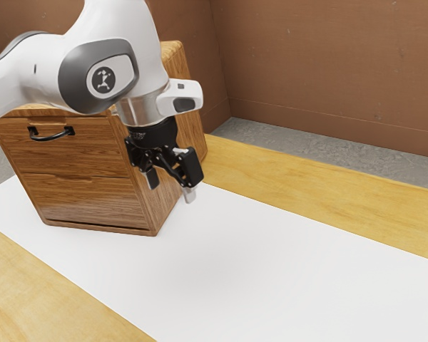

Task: Pull the drawer handle with one arm to open the drawer

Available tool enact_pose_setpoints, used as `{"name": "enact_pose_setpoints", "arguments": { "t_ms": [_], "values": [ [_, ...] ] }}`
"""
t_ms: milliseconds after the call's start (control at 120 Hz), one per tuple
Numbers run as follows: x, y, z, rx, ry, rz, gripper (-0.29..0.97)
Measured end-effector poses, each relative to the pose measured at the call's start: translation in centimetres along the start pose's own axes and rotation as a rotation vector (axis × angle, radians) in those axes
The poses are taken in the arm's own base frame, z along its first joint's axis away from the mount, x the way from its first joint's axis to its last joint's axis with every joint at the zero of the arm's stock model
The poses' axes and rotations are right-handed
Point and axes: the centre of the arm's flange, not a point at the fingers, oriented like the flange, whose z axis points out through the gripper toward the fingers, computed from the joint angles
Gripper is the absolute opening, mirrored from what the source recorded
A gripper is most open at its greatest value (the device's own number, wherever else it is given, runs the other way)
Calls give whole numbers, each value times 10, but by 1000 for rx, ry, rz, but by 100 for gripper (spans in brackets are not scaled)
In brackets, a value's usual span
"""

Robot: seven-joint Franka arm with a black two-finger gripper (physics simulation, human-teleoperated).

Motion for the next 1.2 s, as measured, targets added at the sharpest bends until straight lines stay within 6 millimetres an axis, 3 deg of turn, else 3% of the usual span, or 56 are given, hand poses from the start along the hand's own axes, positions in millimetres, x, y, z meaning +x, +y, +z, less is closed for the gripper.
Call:
{"name": "enact_pose_setpoints", "arguments": {
  "t_ms": [92,167,200,233,317,392,550,650,742,800,875,950,1058,1200],
  "values": [
    [-10,-5,-17,28,20,-18,68],
    [-13,-21,-21,39,20,-57,68],
    [-21,-33,-39,39,53,-84,68],
    [-38,-48,-73,36,113,-128,68],
    [-109,-83,-153,17,250,-300,68],
    [-144,-113,-174,-10,271,-499,68],
    [-172,-157,-176,-46,251,-891,68],
    [-186,-166,-183,-66,263,-1067,68],
    [-186,-175,-178,-54,260,-1208,68],
    [-194,-194,-161,-47,260,-1325,68],
    [-218,-221,-120,-58,267,-1487,68],
    [-231,-237,-104,-96,331,-1600,68],
    [-225,-256,-76,-153,396,-1710,68],
    [-204,-254,-58,-221,482,-1789,68]
  ]
}}
